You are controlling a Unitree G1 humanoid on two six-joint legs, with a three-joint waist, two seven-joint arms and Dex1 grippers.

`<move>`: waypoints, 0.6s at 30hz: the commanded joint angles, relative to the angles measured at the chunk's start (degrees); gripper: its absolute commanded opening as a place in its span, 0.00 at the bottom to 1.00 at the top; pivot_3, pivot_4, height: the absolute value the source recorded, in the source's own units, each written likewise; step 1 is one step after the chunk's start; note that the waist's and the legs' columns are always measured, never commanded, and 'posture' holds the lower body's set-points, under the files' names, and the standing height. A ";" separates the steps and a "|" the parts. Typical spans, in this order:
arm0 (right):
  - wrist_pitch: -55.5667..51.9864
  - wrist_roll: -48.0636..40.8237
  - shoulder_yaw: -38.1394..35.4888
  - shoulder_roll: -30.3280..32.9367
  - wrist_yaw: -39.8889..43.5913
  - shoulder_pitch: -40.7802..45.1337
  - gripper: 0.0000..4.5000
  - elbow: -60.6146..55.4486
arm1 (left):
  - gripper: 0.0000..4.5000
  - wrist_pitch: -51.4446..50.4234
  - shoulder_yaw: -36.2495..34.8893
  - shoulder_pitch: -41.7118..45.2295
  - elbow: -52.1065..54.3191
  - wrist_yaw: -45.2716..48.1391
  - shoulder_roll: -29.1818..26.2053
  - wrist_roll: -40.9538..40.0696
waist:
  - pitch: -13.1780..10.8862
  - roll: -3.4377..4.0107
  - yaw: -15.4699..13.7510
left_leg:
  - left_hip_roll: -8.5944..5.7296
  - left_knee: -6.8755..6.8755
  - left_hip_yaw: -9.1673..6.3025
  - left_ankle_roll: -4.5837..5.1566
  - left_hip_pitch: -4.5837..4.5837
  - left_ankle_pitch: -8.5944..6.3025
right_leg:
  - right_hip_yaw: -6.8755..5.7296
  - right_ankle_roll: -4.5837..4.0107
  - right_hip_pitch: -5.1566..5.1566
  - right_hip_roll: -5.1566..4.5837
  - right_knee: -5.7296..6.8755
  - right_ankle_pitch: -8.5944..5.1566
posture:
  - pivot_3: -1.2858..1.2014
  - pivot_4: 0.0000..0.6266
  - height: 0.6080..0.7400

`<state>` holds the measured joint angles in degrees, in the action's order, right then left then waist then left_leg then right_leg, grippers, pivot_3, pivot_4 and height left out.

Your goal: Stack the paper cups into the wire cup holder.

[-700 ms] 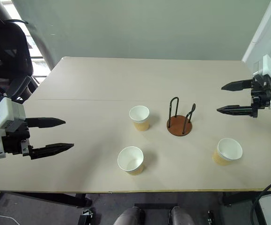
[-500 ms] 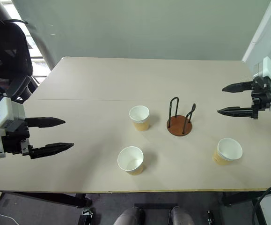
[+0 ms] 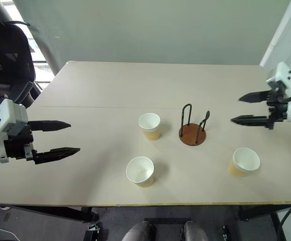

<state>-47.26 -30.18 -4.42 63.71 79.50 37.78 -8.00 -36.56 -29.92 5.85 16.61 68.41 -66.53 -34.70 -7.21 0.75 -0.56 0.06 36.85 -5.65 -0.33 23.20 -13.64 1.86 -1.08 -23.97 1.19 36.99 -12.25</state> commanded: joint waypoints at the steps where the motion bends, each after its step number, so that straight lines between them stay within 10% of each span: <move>1: -10.06 -5.89 -4.46 -0.29 -7.03 -4.15 1.00 -11.43 | 0.99 1.07 2.09 1.60 0.28 -0.09 0.48 -0.54 | 0.00 0.00 -0.01 | 0.01 0.05 0.00 -0.06 0.00 -0.04 | -0.01 0.00 0.02 0.02 0.00 -0.04 | 0.52 0.24 1.00; 18: -29.63 -2.49 2.65 -18.03 -41.94 -6.48 1.00 -17.32 | 0.99 1.72 6.47 10.68 -0.43 -0.92 1.89 -2.64 | 0.00 -0.19 0.06 | 0.01 0.22 -0.04 0.11 0.02 0.07 | 0.03 0.24 -0.01 0.02 0.00 0.11 | 0.52 0.24 1.00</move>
<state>-76.33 -33.49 -1.21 45.84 39.86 30.64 -24.93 -34.71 -21.90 15.92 14.66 68.11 -64.22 -36.41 -7.21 0.56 -0.49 0.07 37.06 -5.69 -0.22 23.24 -13.57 1.89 -0.83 -24.00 1.21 36.99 -12.13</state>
